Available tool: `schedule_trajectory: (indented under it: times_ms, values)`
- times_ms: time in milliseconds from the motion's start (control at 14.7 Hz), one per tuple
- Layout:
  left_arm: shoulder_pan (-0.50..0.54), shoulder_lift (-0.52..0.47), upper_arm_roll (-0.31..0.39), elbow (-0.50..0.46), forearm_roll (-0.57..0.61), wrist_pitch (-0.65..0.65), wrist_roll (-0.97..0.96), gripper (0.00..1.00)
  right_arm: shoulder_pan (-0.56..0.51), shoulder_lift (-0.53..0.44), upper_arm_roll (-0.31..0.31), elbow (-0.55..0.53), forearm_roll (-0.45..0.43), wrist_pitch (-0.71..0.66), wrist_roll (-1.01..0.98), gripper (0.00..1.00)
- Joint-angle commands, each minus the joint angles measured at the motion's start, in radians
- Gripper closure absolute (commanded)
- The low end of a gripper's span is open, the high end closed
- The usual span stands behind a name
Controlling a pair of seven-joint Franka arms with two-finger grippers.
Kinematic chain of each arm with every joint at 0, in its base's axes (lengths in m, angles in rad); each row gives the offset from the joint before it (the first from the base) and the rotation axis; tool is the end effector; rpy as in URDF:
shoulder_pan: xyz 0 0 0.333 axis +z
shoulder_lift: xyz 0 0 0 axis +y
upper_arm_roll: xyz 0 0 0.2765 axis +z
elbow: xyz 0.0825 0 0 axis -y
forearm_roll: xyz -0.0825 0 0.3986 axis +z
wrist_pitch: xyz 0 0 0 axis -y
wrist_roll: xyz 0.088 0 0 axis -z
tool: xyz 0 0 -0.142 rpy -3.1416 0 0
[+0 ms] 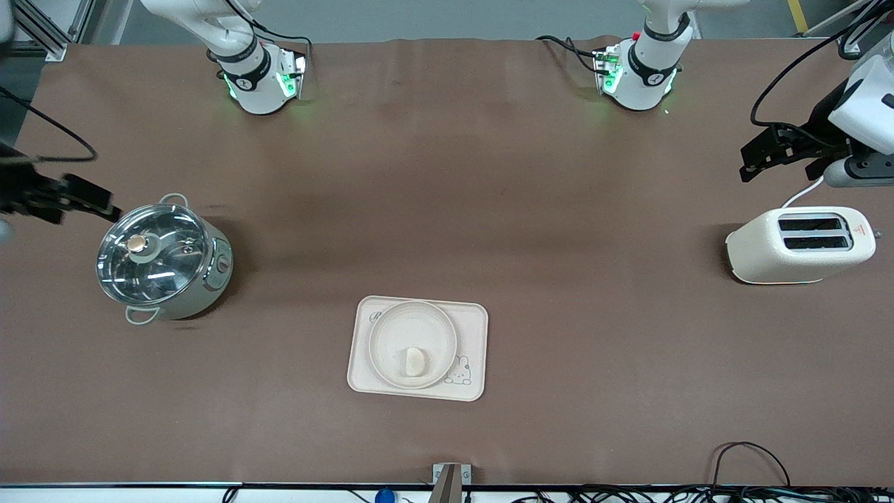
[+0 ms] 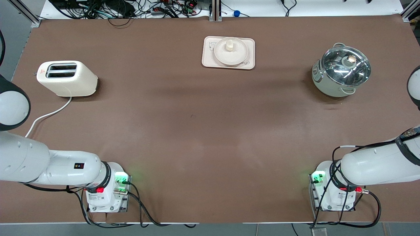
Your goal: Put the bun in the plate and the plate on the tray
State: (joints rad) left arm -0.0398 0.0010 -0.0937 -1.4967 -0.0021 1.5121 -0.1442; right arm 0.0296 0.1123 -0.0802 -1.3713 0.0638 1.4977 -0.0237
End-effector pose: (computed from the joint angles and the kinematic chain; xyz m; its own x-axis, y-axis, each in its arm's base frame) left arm 0.5593 -0.0754 0.5801 0.9998 0.0106 0.0139 0.0105 -0.9999 0.0042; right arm 0.5926 -0.0181 0.5751 0.9996 -0.0216 0.0159 -0.0207 -0.9983 -0.0542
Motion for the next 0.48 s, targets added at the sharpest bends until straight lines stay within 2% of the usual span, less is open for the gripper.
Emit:
schedule_trajectory:
  times_ms: [0,407]
  values:
    - [-0.002,-0.003,0.005,0.009,-0.003,-0.004,0.012,0.00,-0.008,-0.063,0.043,0.004,-0.100,-0.014,-0.005,0.00]
    - [0.000,0.005,0.005,0.029,-0.004,-0.006,0.011,0.00,0.018,-0.091,0.042,0.005,-0.150,0.016,-0.005,0.00]
